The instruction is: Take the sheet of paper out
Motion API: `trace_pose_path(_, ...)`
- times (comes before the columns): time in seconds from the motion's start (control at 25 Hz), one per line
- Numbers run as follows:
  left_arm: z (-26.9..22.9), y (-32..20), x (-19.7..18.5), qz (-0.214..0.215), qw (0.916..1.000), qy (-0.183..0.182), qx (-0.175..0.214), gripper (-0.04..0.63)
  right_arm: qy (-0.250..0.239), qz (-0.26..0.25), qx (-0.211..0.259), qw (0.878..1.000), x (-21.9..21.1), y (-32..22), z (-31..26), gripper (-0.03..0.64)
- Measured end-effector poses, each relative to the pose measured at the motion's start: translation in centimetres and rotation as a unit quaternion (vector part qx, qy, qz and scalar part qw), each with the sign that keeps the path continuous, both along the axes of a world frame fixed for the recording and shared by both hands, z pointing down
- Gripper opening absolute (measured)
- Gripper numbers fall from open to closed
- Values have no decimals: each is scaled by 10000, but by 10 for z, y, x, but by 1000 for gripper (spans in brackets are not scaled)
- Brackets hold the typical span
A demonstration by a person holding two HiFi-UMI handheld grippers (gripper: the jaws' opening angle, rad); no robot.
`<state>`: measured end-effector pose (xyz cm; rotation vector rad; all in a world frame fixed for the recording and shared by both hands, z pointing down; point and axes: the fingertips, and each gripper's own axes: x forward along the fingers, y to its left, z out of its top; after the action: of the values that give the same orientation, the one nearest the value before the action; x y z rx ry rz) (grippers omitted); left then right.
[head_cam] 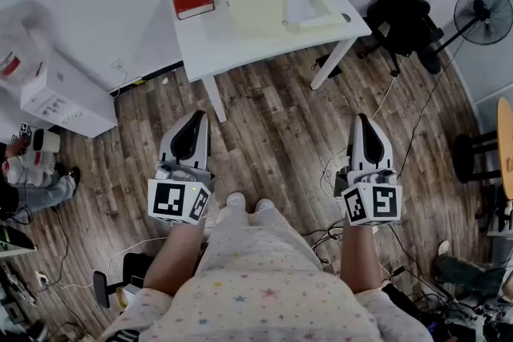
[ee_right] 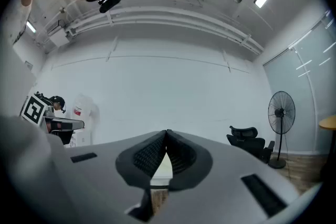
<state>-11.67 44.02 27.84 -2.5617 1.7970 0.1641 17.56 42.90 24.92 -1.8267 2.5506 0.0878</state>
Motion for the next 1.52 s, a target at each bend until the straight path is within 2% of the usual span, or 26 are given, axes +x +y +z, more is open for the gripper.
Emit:
trace_pose_path(0.28, -9, 17, 25, 68, 9999, 101, 105, 26, -307, 36, -71, 9995, 23, 14, -4, 0)
trace_pose_path(0.44, -10, 17, 30, -5, 9998, 157, 152, 28, -255, 73, 21, 9996, 34, 15, -9, 8)
trace_pose_path(0.52, -9, 14, 34, -59, 9997, 226, 111, 45, -241, -41, -23, 9997, 37, 14, -9, 69)
trace_pose_path(0.6, -9, 12, 38, -108, 9995, 288, 89, 138, -259, -172, -48, 9995, 41, 12, -9, 132)
trace_pose_path(0.64, -10, 12, 40, -134, 9994, 300, 107, 154, -277, -213, -42, 9994, 44, 10, -9, 155)
trace_pose_path(0.88, -16, 6, 44, -359, 9991, 184, 123, 236, -422, -318, -31, 9986, 53, 0, -10, 249)
trace_pose_path(1.04, -14, -5, 46, -333, 9994, -28, 51, 270, -508, -373, -55, 9980, 51, -14, -8, 290)
trace_pose_path(1.24, -15, -27, 49, -269, 9995, -122, 93, 287, -475, -477, -81, 9977, 39, -36, -4, 354)
trace_pose_path(1.52, -7, -94, 33, -188, 9998, -33, 105, 288, -390, -367, -146, 9985, 24, -91, 0, 373)
